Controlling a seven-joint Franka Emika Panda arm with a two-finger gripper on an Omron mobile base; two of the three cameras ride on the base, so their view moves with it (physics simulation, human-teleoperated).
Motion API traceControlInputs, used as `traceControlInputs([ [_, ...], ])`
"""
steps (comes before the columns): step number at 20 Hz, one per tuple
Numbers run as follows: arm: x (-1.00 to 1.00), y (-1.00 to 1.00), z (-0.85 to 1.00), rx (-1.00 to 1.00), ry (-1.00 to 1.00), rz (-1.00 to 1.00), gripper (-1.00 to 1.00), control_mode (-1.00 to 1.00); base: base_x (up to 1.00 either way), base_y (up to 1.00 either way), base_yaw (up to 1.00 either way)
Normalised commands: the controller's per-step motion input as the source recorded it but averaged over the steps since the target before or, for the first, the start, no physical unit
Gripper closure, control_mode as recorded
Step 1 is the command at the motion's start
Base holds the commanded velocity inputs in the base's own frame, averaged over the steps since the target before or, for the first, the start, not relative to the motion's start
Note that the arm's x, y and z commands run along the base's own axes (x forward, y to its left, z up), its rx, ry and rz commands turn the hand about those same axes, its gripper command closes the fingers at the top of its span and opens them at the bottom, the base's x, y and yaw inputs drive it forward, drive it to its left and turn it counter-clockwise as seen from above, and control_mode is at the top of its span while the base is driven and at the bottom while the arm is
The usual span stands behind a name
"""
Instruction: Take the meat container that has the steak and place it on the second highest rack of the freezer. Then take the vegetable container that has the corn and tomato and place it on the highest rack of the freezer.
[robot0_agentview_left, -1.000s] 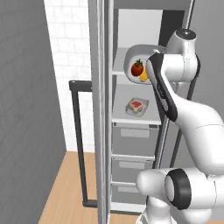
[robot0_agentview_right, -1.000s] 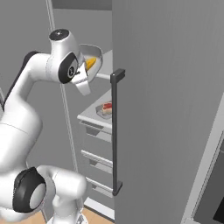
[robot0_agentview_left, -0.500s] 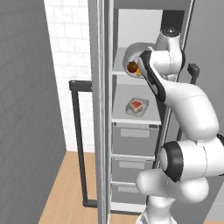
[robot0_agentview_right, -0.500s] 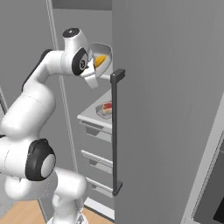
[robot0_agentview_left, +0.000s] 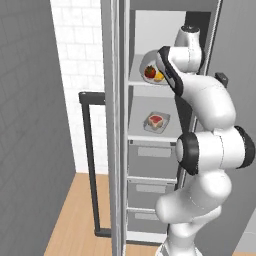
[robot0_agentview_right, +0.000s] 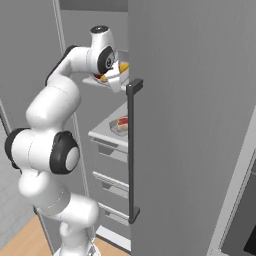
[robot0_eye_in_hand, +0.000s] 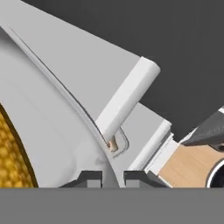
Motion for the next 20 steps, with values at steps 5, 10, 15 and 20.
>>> traceControlInputs([
  [5, 0.50, 0.00, -0.32, 0.00, -0.03, 0.00, 1.00, -1.00, 0.00, 0.00, 0.00],
  [10, 0.45, 0.00, -0.54, 0.00, -0.07, 0.00, 1.00, -1.00, 0.00, 0.00, 0.00],
  [15, 0.35, 0.00, -0.01, 0.00, 0.00, -0.04, 1.00, -1.00, 0.00, 0.00, 0.00],
  [20, 0.17, 0.00, 0.03, 0.02, 0.00, -0.13, 1.00, -1.00, 0.00, 0.00, 0.00],
])
